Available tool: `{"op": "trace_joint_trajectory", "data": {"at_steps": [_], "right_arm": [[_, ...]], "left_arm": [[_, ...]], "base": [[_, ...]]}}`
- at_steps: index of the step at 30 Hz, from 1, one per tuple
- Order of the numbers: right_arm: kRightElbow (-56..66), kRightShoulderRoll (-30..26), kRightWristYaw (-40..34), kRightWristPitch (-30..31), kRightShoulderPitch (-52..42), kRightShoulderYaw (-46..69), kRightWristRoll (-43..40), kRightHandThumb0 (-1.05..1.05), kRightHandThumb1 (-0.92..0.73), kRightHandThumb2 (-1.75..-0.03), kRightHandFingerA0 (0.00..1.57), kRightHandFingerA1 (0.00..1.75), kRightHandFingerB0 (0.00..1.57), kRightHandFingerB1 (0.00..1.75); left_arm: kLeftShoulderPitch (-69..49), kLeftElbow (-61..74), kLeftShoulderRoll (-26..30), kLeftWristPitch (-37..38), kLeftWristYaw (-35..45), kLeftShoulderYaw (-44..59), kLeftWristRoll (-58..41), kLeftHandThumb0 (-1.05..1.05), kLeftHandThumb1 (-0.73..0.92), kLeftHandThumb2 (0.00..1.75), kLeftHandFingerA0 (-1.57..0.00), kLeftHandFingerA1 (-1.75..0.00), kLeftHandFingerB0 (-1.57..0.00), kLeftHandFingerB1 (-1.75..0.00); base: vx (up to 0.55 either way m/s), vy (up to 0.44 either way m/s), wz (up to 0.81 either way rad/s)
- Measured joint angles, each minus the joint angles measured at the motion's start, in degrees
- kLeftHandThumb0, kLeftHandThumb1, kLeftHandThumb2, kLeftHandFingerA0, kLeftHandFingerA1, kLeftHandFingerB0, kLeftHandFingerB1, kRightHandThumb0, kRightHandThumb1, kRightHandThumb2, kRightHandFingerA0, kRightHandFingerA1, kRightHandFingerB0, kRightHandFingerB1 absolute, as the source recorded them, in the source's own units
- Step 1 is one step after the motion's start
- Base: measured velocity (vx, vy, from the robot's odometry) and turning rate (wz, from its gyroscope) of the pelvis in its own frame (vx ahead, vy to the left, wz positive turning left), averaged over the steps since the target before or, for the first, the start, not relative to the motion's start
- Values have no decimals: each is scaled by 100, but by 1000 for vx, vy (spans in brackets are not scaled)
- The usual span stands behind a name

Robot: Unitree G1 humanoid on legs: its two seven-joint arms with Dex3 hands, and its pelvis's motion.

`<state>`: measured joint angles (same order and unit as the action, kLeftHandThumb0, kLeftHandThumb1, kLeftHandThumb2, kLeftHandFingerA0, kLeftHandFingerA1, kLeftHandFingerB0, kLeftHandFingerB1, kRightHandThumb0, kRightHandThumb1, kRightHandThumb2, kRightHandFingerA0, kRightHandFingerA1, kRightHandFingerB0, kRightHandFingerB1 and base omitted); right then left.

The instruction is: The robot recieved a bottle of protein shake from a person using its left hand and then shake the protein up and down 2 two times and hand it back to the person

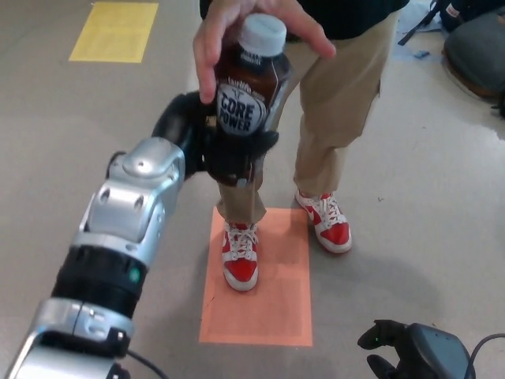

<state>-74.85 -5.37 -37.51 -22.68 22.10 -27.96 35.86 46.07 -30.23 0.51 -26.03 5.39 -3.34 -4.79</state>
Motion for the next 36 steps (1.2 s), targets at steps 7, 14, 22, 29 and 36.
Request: {"op": "trace_joint_trajectory", "data": {"at_steps": [7, 14, 22, 29, 36], "right_arm": [[0, 0, 4, -2, 0, 8, -9, -40, -69, -77, 99, 81, 82, 50], [-3, 0, 3, -17, -20, 33, -21, -42, -69, -73, 99, 79, 83, 50], [-5, 0, 2, -18, -22, 35, -20, -42, -70, -74, 97, 79, 82, 50], [-5, 0, 3, -21, -22, 47, -21, -41, -69, -79, 98, 78, 82, 50], [-4, 1, 13, -18, 0, 85, -22, -40, -68, -83, 98, 79, 81, 50]], "left_arm": [[176, -137, 3, 124, 1, 59, 28, -21, 81, 70, -84, -162, -66, -125], [220, -119, -4, 126, 1, 117, 26, -19, 80, 71, -83, -162, -65, -127], [239, -28, -28, 126, 2, 209, 12, -57, 71, 62, -61, -47, -20, -28], [190, 209, 215, 117, 441, -44, -9, -88, 56, 99, 0, -15, 0, -9], [-34, 575, 726, 132, 1114, -422, 5, -92, 73, 110, -1, -17, 0, -8]], "base": [[0, 0, 0], [0, 0, 0], [0, 0, 0], [0, 0, 0], [0, 0, 0]]}}
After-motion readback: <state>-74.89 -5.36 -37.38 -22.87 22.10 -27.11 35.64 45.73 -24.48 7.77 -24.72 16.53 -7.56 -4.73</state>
